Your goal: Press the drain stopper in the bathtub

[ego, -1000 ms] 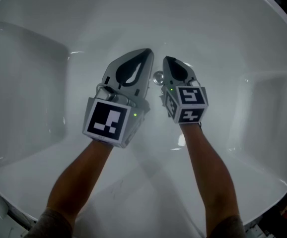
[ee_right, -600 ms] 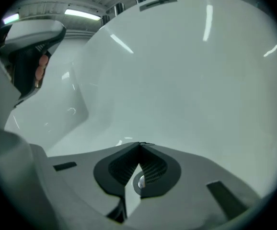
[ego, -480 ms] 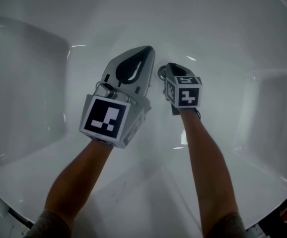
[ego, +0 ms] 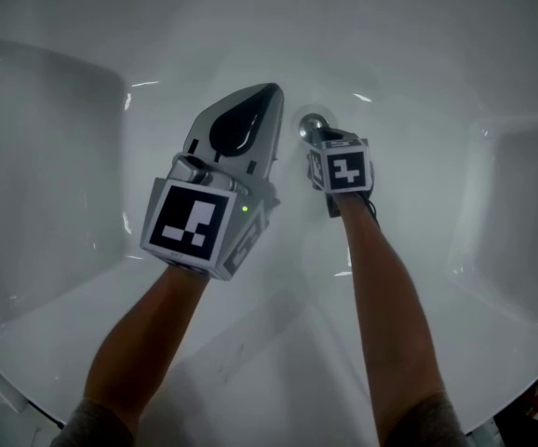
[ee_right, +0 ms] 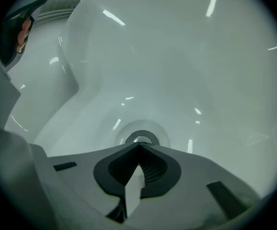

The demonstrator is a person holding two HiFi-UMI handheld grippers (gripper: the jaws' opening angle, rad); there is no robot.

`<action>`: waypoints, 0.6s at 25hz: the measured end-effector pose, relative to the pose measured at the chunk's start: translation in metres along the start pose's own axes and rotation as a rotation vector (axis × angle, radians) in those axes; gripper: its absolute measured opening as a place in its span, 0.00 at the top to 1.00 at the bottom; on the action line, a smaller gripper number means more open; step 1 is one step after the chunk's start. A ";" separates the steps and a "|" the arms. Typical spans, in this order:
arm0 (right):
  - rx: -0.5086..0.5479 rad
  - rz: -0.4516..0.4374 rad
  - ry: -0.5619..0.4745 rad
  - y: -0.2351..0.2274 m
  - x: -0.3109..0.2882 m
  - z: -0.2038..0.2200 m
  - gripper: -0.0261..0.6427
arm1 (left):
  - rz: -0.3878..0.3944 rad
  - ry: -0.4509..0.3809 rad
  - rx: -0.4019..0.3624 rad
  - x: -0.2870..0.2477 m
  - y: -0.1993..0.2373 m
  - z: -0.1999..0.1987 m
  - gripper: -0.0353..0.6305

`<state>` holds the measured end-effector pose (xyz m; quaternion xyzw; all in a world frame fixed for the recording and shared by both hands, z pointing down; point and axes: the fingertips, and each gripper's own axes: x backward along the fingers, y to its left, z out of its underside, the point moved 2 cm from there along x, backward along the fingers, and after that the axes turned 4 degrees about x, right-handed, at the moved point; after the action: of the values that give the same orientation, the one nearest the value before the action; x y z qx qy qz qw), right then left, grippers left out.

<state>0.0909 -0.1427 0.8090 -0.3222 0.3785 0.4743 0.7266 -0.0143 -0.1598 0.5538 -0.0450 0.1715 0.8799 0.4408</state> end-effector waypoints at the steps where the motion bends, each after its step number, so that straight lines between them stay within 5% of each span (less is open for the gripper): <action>1: 0.002 0.004 0.011 -0.001 -0.003 0.002 0.96 | 0.001 0.003 0.001 0.000 0.000 0.002 0.95; 15: 0.028 0.009 0.030 -0.002 -0.014 0.001 0.96 | -0.004 0.007 -0.009 -0.002 0.003 0.009 0.95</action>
<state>0.0891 -0.1489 0.8222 -0.3173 0.3973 0.4675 0.7232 -0.0144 -0.1599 0.5636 -0.0504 0.1691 0.8797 0.4417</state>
